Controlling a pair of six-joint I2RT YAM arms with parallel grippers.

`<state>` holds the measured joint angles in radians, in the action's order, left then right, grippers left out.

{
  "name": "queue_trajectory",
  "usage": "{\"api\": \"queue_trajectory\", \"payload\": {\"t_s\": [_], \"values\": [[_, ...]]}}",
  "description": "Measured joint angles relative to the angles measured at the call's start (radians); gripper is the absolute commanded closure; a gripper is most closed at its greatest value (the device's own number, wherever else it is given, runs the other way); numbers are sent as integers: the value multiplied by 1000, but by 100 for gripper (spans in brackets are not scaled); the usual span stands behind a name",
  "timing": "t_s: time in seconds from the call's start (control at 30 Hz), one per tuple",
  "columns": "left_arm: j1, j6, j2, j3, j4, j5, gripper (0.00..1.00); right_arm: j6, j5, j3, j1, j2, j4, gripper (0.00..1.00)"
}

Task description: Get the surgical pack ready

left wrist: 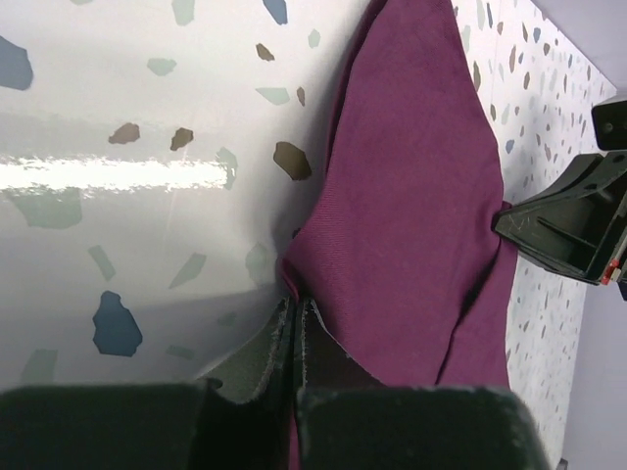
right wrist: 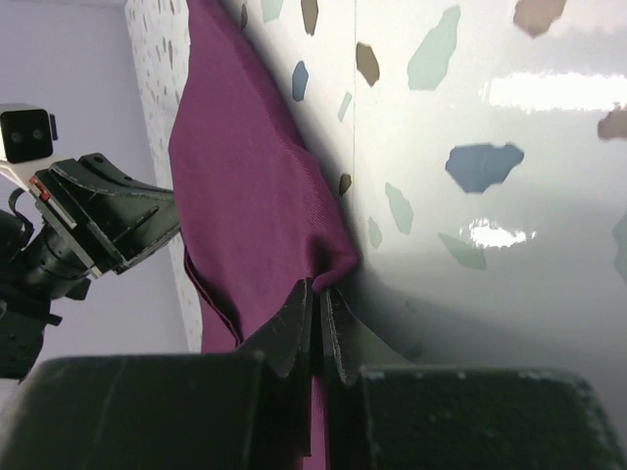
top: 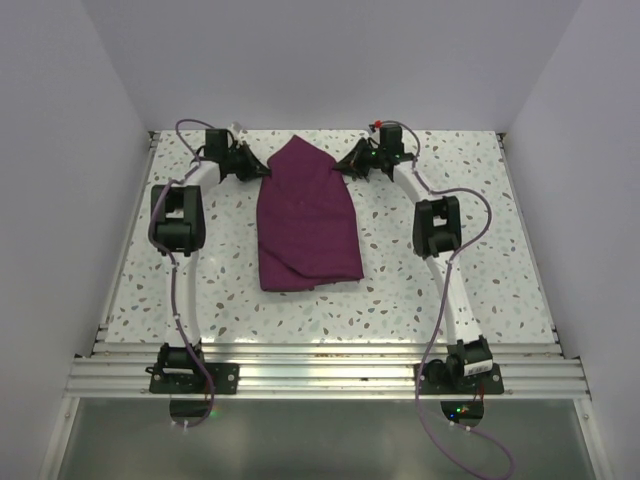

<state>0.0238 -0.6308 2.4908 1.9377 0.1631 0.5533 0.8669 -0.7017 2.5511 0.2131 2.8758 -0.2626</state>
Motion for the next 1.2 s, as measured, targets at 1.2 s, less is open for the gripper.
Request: {"api": "queue_trajectory", "payload": {"t_s": [1.2], "values": [[104, 147, -1118, -932, 283, 41, 100, -167, -47, -1181, -2, -1100, -201, 100]]}}
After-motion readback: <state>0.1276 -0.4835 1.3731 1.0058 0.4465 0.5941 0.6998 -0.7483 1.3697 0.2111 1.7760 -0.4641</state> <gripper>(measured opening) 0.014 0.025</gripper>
